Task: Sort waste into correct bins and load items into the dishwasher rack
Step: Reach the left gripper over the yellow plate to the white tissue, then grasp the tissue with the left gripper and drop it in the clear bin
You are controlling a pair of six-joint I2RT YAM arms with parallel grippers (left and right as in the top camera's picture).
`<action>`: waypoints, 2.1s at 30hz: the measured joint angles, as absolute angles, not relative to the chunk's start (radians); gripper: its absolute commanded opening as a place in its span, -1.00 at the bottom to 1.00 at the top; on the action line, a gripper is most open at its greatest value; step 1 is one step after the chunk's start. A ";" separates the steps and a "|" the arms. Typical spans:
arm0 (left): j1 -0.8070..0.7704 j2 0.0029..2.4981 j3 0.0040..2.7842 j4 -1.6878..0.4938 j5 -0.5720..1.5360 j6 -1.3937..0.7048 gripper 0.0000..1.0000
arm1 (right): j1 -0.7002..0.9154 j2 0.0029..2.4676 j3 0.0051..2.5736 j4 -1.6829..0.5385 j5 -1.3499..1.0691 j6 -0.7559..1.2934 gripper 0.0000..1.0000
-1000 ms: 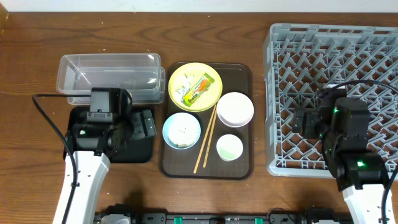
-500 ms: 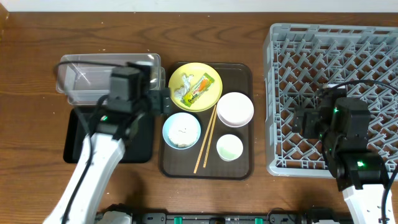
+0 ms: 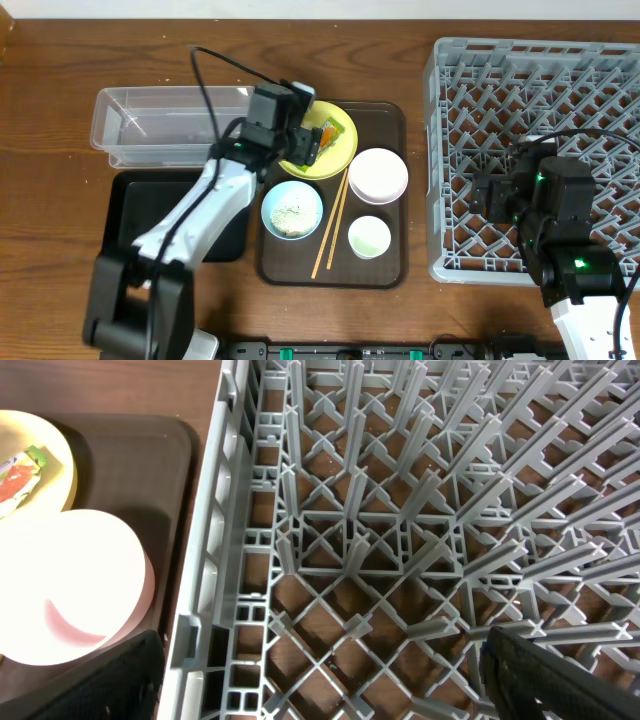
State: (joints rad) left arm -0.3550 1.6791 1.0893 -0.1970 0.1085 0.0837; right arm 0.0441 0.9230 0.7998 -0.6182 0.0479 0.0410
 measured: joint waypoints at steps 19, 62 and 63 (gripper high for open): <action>-0.355 1.862 1.089 -0.161 0.028 0.086 0.06 | 0.044 0.923 0.800 -0.641 0.048 0.041 0.99; -0.144 1.557 1.089 -0.248 -0.070 0.052 -0.38 | 0.044 0.923 0.800 -0.647 0.048 0.041 0.99; -0.123 1.557 1.089 -0.253 -0.076 0.046 -0.28 | 0.044 0.923 0.800 -0.647 0.048 0.041 0.99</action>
